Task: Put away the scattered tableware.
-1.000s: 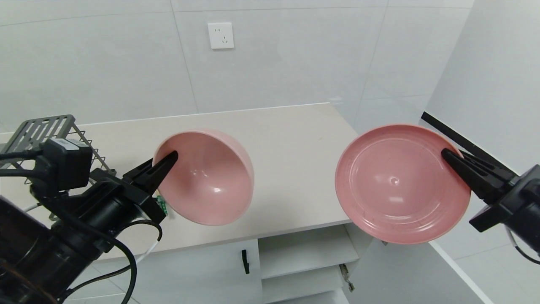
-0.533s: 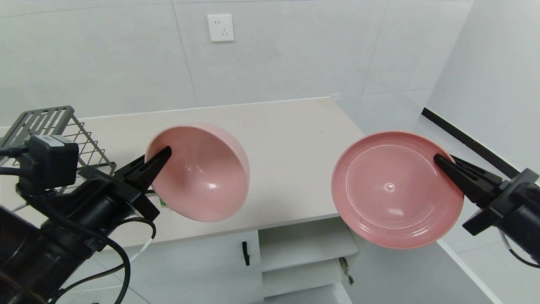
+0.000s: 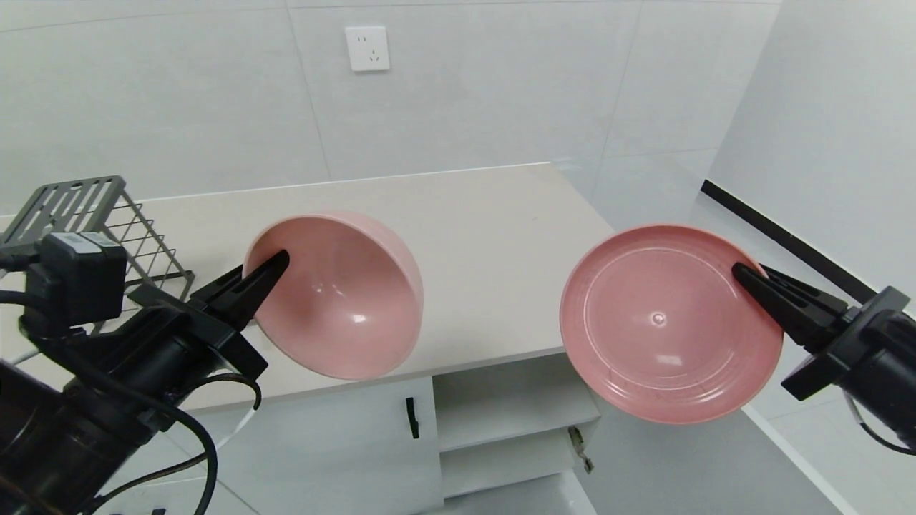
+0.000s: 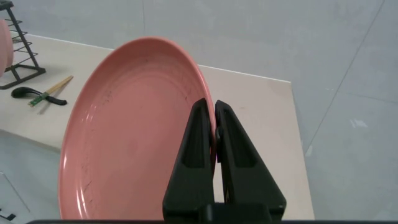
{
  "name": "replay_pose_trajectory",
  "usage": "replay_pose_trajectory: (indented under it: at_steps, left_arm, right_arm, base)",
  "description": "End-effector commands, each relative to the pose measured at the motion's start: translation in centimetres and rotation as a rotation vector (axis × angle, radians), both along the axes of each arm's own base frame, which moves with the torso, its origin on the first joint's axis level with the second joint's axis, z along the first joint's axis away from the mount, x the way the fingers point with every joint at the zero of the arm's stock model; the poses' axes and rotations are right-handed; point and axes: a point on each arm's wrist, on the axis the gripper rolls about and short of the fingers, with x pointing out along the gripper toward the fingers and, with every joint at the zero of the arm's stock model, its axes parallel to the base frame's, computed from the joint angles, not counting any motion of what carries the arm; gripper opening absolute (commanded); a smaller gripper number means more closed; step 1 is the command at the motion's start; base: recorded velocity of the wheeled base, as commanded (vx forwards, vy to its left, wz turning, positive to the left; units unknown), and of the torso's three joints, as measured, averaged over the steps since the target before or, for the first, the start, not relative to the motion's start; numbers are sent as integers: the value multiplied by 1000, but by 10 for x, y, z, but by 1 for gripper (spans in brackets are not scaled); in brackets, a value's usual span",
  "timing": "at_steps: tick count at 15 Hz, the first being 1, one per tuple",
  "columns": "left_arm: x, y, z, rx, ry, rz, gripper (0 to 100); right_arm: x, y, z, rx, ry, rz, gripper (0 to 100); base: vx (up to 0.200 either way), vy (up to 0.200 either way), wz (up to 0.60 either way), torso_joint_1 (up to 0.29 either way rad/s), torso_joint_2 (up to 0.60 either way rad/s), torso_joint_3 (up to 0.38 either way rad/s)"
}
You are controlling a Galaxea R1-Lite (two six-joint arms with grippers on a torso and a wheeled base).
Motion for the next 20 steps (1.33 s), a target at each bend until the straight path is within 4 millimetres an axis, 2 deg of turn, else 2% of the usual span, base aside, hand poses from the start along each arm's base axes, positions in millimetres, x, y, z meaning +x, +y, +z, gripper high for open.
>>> replay_pose_trajectory:
  at_steps: [1,8,12,15,20]
  left_arm:
    - [1,0,-1,3,5,0,0]
    - [-1,-2,-3,7,12,-14,0]
    - [-12,-12,-11,34,41,-91,0]
    - [-16,-16,-23,130,53,-109,0]
    - [-22,-22,-28,152,68,-154,0]
  right_arm:
    - [0,0,0,-1,1,0,0]
    - [3,4,-9,-17,47,17,0]
    - [4,9,-19,-38,98,39,0]
    - [4,10,-26,-48,131,46,0]
    - [6,11,-30,-59,154,46,0]
  base:
    - [0,0,0,0,0,0]
    - [0,0,0,-9,15,10]
    - [0,0,0,-217,442,215]
    - [0,0,0,-268,533,255]
    - [0,0,0,-263,512,247]
